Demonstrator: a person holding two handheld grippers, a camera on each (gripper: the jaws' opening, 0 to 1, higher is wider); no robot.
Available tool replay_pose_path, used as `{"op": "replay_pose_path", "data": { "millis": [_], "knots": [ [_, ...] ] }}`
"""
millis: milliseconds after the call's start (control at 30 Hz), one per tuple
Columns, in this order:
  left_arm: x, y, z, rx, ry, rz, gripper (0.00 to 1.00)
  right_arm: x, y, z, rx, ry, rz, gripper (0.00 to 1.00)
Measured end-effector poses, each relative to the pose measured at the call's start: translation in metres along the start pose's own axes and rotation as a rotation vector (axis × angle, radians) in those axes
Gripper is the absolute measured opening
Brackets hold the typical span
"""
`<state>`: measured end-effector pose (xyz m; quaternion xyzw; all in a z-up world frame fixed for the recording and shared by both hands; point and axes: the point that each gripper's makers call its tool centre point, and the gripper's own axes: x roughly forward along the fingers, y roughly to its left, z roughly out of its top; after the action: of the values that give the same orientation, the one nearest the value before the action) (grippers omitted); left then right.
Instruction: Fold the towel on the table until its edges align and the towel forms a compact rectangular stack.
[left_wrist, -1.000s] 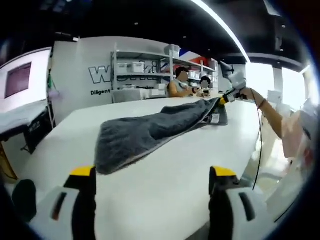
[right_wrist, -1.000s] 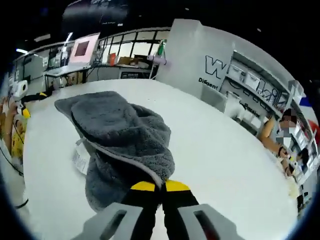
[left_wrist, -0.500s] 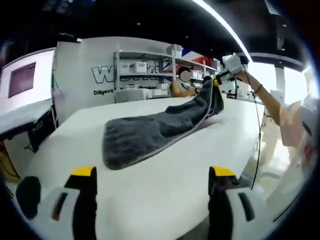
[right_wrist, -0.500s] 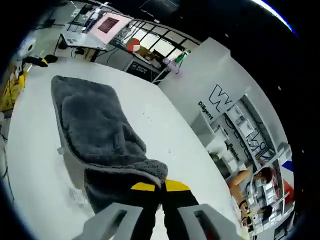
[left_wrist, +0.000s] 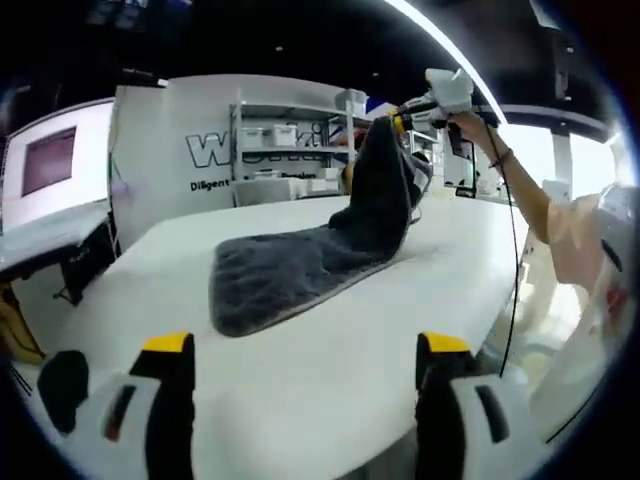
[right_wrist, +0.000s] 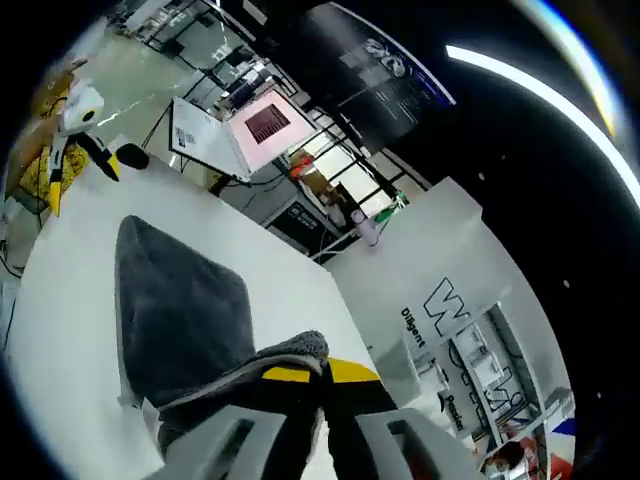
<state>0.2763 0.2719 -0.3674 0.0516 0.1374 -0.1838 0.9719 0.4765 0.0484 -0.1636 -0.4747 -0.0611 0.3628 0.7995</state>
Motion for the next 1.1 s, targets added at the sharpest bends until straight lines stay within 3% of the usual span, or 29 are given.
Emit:
{"op": "replay_pose_path", "data": {
  "millis": [133, 367, 533, 600, 700, 800, 933, 1100],
  "knots": [
    [-0.001, 0.000, -0.001, -0.001, 0.002, 0.002, 0.96, 0.023, 0.015, 0.037, -0.032, -0.062, 0.033, 0.03],
    [-0.005, -0.004, -0.007, -0.010, 0.008, -0.002, 0.96, 0.076, 0.045, 0.065, -0.039, -0.100, 0.113, 0.03],
    [-0.008, -0.006, -0.008, -0.019, 0.009, -0.006, 0.96, 0.108, 0.095, 0.090, 0.045, -0.173, 0.244, 0.02],
    [-0.009, -0.005, -0.007, -0.017, 0.010, -0.003, 0.96, 0.113, 0.101, 0.094, 0.046, -0.175, 0.245, 0.02],
    [-0.010, -0.004, -0.004, -0.021, -0.001, 0.003, 0.96, 0.128, 0.136, 0.111, 0.054, -0.197, 0.307, 0.02],
    [-0.010, -0.006, -0.001, -0.013, -0.004, 0.001, 0.96, 0.137, 0.174, 0.118, 0.047, -0.206, 0.381, 0.02],
    [-0.011, -0.007, 0.001, -0.005, -0.004, -0.001, 0.96, 0.147, 0.222, 0.112, 0.083, -0.200, 0.459, 0.02],
    [-0.014, -0.005, 0.001, -0.004, -0.007, 0.007, 0.96, 0.156, 0.250, 0.097, 0.156, -0.181, 0.519, 0.02]
  ]
}}
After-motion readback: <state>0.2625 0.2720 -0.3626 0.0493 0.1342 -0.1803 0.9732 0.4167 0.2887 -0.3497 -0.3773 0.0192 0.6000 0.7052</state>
